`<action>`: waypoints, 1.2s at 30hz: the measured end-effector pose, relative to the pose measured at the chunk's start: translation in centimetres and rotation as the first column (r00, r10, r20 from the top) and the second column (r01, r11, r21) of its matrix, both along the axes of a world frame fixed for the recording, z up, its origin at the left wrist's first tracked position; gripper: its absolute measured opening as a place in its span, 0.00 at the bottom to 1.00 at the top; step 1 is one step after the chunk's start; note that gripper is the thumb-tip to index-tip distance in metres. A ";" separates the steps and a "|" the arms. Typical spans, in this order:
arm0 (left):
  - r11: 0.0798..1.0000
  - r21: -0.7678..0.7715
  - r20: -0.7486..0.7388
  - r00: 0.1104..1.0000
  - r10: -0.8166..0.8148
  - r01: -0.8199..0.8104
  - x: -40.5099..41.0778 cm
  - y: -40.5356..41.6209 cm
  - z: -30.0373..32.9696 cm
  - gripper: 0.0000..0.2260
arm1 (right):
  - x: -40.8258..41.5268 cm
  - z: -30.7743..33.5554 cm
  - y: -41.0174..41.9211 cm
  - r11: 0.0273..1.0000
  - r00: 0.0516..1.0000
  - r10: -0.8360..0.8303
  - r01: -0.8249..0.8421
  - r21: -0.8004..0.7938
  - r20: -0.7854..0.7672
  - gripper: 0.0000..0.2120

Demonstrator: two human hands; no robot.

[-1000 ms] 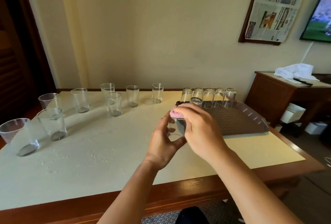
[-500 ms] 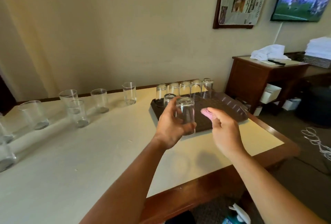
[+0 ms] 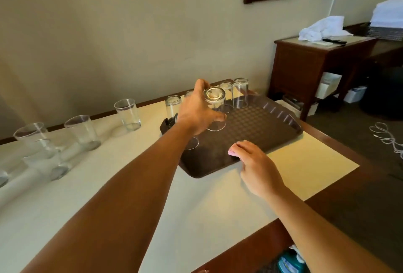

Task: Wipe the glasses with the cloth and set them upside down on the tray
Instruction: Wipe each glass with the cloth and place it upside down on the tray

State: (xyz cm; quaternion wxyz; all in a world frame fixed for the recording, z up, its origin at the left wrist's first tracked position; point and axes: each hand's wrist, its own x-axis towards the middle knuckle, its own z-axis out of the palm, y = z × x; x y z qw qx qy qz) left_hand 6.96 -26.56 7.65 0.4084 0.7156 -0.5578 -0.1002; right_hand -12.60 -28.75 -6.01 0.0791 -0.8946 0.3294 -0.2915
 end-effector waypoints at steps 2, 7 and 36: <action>0.997 0.072 0.096 0.995 -0.002 -0.005 0.7 -1.0 0.0 0.37 | 0.0 -0.4 0.1 1.000 1.000 0.003 -0.003 -0.014 0.013 0.24; 0.969 0.245 0.238 0.971 -0.024 -0.036 1.9 -3.1 -0.6 0.40 | 0.1 -0.2 0.1 1.000 1.000 0.005 -0.005 -0.025 0.015 0.23; 0.846 0.525 0.461 0.867 -0.190 -0.094 4.1 -5.5 -1.9 0.43 | 0.1 -0.3 0.2 0.999 0.999 -0.004 0.005 -0.041 0.037 0.22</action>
